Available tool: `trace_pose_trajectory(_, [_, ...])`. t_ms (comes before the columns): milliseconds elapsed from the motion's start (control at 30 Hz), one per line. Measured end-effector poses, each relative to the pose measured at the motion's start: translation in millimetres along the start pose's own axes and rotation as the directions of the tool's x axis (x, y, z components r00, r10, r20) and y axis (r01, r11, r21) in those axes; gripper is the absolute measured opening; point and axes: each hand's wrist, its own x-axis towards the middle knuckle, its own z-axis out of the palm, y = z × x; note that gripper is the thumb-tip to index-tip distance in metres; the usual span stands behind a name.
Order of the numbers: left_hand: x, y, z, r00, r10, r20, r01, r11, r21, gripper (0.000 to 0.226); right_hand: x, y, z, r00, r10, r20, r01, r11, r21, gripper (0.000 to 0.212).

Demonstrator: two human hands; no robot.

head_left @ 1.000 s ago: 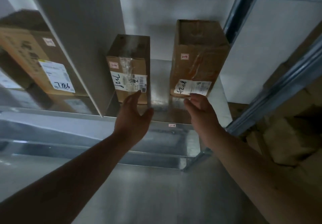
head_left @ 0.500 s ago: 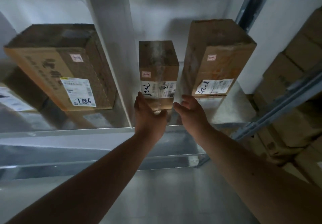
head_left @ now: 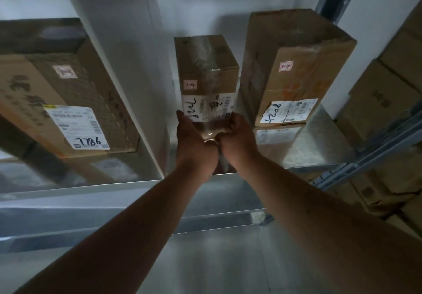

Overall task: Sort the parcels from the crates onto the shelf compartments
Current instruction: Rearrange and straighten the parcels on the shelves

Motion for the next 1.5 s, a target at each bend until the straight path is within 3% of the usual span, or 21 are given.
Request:
trace_pose_trajectory(167, [21,4,4,1.000,-0.021,-0.011,0.022,0.999,0.037,0.092,14,-7,7,0.999,-0.029,-0.020,0.030,0.999,0.024,0.051])
trace_pose_trajectory(333, [23,12,10,0.995,-0.066,-0.070,0.048,0.970,-0.238,0.085,14,-10,11,0.998,-0.041,-0.038,0.044,0.997,0.063,0.053])
trace_pose_trajectory(433, [27,4,10,0.998,-0.047,-0.034,0.041,0.986,-0.160,0.091,19,1,11,0.999,-0.041,-0.018,0.043,0.997,0.067,0.057])
trace_pose_trajectory(533, [29,-2,8,0.995,-0.097,0.003,0.097,0.989,-0.114,0.104,44,44,16,1.000,0.010,0.026,-0.013,0.996,0.093,0.099])
trace_pose_trajectory(600, [20,-3,5,0.993,-0.121,0.004,0.121,0.990,-0.071,0.112,35,46,9,0.996,0.058,0.070,-0.067,0.990,0.127,0.115])
trace_pose_trajectory(667, [-1,-6,1,0.993,-0.117,0.018,0.117,0.992,-0.036,0.112,-14,7,-13,0.985,0.138,0.101,-0.151,0.980,0.131,0.103])
trace_pose_trajectory(800, [-60,-10,-14,0.991,-0.093,0.092,0.087,0.994,0.060,0.095,-69,3,-39,0.967,0.177,0.184,-0.214,0.955,0.207,0.047])
trace_pose_trajectory(1133, [-136,16,-76,0.996,-0.016,0.093,0.008,0.996,0.086,0.080,-159,-28,-43,0.980,0.115,0.164,-0.170,0.911,0.376,0.049])
trace_pose_trajectory(1400, [-151,-5,-164,0.997,-0.053,0.047,0.051,0.998,0.043,0.086,-199,-64,11,0.964,0.072,0.254,-0.136,0.960,0.245,0.046])
trace_pose_trajectory(1500, [-141,-22,-200,0.995,-0.094,0.026,0.094,0.996,0.000,0.088,-204,-79,53,0.961,0.046,0.272,-0.123,0.954,0.273,0.038])
